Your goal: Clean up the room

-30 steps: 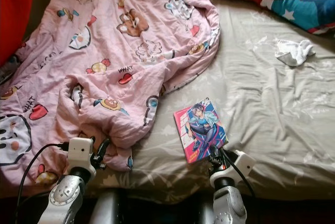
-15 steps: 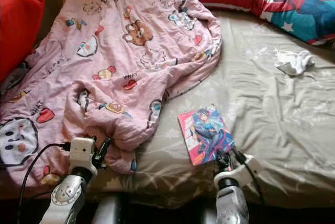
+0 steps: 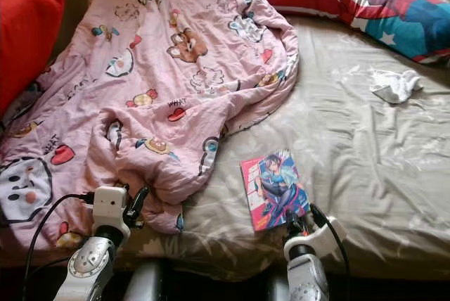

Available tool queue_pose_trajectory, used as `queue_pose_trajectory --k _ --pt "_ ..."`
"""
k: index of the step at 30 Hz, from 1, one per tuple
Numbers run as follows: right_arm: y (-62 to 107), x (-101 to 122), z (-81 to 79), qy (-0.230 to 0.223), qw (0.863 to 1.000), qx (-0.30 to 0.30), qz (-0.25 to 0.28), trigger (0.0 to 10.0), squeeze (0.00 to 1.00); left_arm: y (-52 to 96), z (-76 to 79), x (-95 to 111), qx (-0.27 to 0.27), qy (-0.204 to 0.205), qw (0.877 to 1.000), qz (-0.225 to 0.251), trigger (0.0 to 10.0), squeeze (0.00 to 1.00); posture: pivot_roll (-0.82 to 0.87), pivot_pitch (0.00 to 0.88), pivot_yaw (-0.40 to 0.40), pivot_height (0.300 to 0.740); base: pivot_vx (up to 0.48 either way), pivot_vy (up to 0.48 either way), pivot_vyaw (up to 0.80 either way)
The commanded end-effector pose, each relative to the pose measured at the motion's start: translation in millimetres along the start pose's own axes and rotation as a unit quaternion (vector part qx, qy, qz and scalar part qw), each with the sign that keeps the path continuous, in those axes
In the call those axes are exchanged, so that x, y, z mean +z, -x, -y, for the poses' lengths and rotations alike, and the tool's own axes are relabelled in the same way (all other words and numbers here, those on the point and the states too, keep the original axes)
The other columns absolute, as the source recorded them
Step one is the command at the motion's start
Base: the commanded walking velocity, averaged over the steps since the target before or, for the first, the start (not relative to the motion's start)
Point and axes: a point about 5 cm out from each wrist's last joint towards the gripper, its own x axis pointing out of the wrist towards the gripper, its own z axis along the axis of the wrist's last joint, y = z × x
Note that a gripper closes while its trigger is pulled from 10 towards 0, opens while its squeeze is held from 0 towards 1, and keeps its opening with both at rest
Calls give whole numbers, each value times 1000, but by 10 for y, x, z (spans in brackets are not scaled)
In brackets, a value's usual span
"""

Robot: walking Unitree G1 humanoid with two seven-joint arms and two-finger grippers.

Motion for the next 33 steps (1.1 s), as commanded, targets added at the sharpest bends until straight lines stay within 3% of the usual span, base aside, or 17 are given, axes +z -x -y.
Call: queue_pose_trajectory --k 1,8,9,10,11,14,15,16,17,18,20,29,30,31,32,33 --pt "15 -9 49 3 1000 -5 1 10000 490 54 -9 -90 0 -7 1000 -16 10000 0 4 256 -21 613 0 0 0" --pt "-35 5 34 20 1000 1 -1 10000 459 54 8 -95 -3 -8 1000 -17 10000 0 5 259 -20 613 0 0 0" --pt "-44 7 31 21 1000 1 -1 10000 251 53 8 -93 -3 -9 1000 -17 10000 0 6 260 -21 613 0 0 0" --pt "-44 7 31 21 1000 1 -1 10000 251 53 8 -93 -3 -9 1000 -17 10000 0 6 260 -21 613 0 0 0" --pt "-45 6 34 22 1000 0 -1 10000 0 53 8 -93 -3 -9 1000 -17 10000 0 6 260 -21 613 0 0 0" --pt "-45 -11 58 20 1000 -1 -5 10000 0 55 7 -94 -3 -10 1000 -17 10000 0 9 260 -20 613 0 0 0" --pt "-44 -30 70 18 1000 1 -9 10000 98 57 6 -93 -3 -10 1000 -18 10000 0 11 262 -20 613 0 0 0" --pt "-43 -36 71 17 1000 2 -10 10000 98 58 4 -93 -3 -11 1000 -18 10000 0 11 262 -19 613 0 0 0" --pt "-38 -52 61 16 1000 5 -9 10000 690 65 1 -94 -3 -11 1000 -18 10000 0 14 264 -19 613 0 0 0" --pt "-38 -52 61 16 1000 5 -9 10000 690 65 1 -94 -3 -11 1000 -18 10000 0 14 264 -19 613 0 0 0" --pt "-32 -70 48 13 1000 9 -8 10000 1000 78 -6 -98 -3 -12 1000 -18 10000 0 16 264 -17 613 0 0 0" --pt "-15 -160 99 0 1000 1 -15 10000 1000 129 -57 -103 -5 -22 1000 -21 10000 0 37 267 -2 613 0 0 0" --pt "-17 -163 102 0 1000 -1 -15 10000 965 132 -62 -103 -5 -23 999 -22 10000 0 43 268 2 613 0 0 0" --pt "-21 -164 106 0 1000 -4 -15 10000 518 134 -65 -101 -7 -26 999 -22 10000 0 46 268 3 613 0 0 0" --pt "-28 -165 105 0 1000 -6 -14 10000 0 141 -73 -95 -9 -30 999 -21 10000 0 53 269 8 613 0 0 0" --pt "-35 -161 96 -2 1000 -5 -12 10000 0 146 -78 -90 -11 -34 999 -21 10000 0 60 270 12 613 0 0 0"
